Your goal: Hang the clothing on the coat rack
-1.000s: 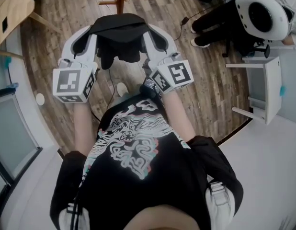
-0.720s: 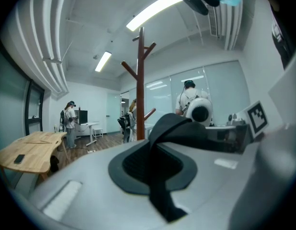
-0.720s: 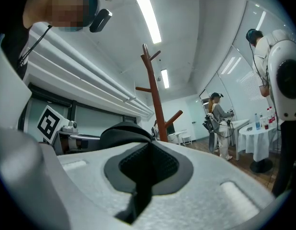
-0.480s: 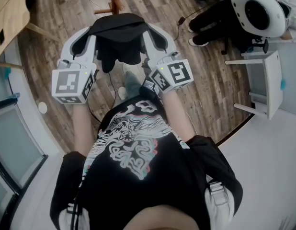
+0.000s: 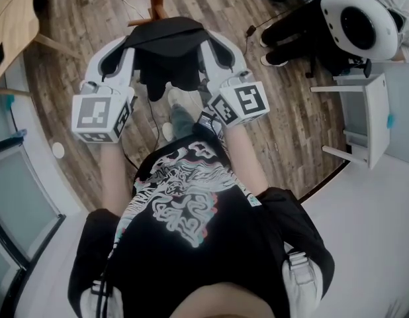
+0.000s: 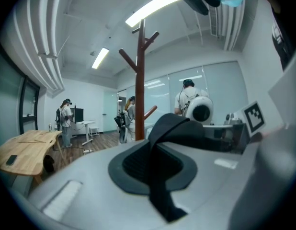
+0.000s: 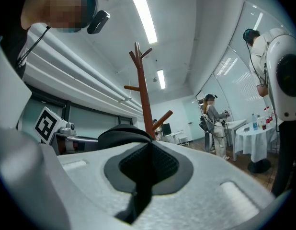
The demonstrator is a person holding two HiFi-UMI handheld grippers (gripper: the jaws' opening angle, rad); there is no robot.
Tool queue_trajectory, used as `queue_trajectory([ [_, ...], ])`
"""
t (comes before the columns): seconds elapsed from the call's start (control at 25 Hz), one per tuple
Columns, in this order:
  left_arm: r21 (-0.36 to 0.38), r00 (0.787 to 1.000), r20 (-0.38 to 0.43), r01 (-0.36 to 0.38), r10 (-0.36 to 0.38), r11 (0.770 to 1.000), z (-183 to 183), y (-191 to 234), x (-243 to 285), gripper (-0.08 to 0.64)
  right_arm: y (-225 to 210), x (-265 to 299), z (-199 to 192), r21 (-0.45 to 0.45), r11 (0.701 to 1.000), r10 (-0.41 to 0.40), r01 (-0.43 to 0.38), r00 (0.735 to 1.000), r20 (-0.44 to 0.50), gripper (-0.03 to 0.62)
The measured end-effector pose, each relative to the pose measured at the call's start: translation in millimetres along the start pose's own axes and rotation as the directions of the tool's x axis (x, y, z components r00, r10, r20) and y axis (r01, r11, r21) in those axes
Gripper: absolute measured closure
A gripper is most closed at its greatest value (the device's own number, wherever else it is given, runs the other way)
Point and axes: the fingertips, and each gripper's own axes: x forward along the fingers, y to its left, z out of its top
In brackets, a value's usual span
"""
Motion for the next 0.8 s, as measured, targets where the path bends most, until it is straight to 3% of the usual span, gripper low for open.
queue_trajectory([
  [0.8, 0.011, 0.999, 0.005, -0.038, 0.038, 0.999, 19, 35, 47, 0.557, -36, 56, 11, 0.005, 0.999, 0.050, -0.050, 0.999, 0.014, 0.584],
])
